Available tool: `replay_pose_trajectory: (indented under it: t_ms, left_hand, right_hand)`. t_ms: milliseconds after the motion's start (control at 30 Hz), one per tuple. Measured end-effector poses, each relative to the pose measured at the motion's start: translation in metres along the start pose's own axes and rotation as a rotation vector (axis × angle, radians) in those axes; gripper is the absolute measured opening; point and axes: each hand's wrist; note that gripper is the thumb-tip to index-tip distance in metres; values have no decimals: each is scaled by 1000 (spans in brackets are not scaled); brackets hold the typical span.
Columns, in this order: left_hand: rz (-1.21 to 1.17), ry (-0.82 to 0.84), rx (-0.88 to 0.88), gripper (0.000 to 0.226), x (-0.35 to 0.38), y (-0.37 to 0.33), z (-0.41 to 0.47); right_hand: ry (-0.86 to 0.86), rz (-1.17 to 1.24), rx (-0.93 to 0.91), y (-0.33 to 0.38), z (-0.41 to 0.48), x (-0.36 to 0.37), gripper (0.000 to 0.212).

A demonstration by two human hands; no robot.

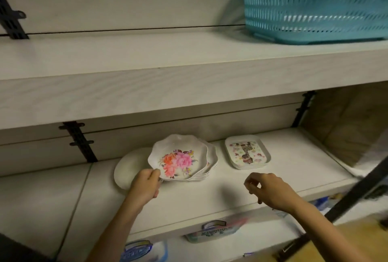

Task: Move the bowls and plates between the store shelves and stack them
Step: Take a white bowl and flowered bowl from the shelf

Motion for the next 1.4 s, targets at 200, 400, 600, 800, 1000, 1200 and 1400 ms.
replay_pose_trajectory:
  t_ms: [200,400,600,800,1000,1200,1400]
  left_hand:
    - [26,-2,-78,35,29,-1,40]
    - [84,-12,-180,35,46,0,69]
    - [72,5,-226,27,58,5,80]
    - [297,-39,-215,32,65,10,73]
    - [531,-148,-147,33,54,3,45]
    - [578,-159,-136,36,22,5,-7]
    - [455,-243,-224,29,-11,21,-66]
  right_hand:
    - [12,-8,-23,-31,13,-18,13]
    - [35,8,-51,-49,24,-28,19]
    - [45,4,-87,-60,37,-38,20]
    - [72,-20,-145,-57,46,-41,20]
    - [91,-79,-241,-41,57,-39,22]
    - [103,-197,-375,0,69,-31,25]
    - [150,-272,-572,62,72,-5,25]
Point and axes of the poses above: each hand's wrist, its own z-axis towards the middle knuckle, its own x-axis out of the palm, y = z × x, and after that the axes turned 14 degrees about y, right-handed
